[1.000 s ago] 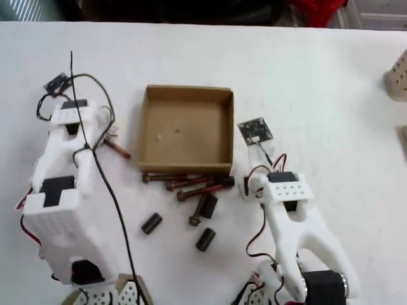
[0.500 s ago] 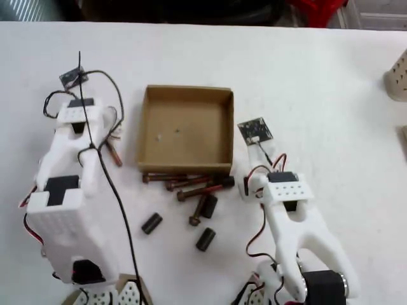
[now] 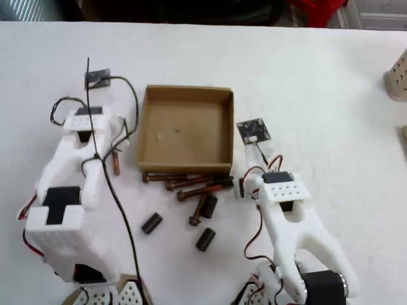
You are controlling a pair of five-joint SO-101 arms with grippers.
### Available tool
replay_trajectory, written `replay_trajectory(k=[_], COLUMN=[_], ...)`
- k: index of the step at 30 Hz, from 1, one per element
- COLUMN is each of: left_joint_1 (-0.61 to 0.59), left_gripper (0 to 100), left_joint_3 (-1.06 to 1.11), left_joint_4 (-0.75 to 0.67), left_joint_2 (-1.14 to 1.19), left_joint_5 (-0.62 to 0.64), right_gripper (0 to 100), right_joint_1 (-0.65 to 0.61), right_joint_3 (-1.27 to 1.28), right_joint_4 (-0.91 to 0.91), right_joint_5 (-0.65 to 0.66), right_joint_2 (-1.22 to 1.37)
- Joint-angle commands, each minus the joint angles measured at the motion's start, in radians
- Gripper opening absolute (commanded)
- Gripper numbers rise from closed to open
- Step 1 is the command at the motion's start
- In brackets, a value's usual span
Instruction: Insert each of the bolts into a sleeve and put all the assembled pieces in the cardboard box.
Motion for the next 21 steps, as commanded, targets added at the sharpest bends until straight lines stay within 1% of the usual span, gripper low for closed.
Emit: replay_trajectory(k=[1, 4, 7, 10, 12, 15, 18, 21], left_joint_1=[0.012, 0.012, 0.012, 0.012, 0.01, 0.01, 0.01, 0.01], left_gripper=[2, 2, 2, 2, 2, 2, 2, 2], left_joint_3=[0.035, 0.066, 0.084, 0.086, 0.086, 0.086, 0.086, 0.086], left_joint_4=[-0.06, -0.087, -0.109, -0.109, -0.109, -0.109, -0.11, -0.11], left_joint_2=[-0.111, -0.137, -0.151, -0.15, -0.15, -0.15, -0.15, -0.15], left_joint_5=[-0.037, -0.037, -0.037, -0.037, -0.037, -0.037, -0.037, -0.037], right_gripper=[1.7, 1.7, 1.7, 1.7, 1.7, 1.6, 1.6, 1.6], right_joint_1=[-0.016, -0.041, -0.093, -0.142, -0.17, -0.186, -0.203, -0.231], right_joint_3=[-0.041, -0.04, -0.04, -0.021, -0.006, 0.017, 0.046, 0.095], right_joint_4=[0.035, 0.082, 0.12, 0.108, 0.068, -0.019, -0.148, -0.283], right_joint_5=[-0.021, -0.023, -0.023, -0.023, -0.038, -0.137, -0.203, -0.229], right_joint_2=[-0.114, -0.217, -0.317, -0.389, -0.423, -0.447, -0.449, -0.453])
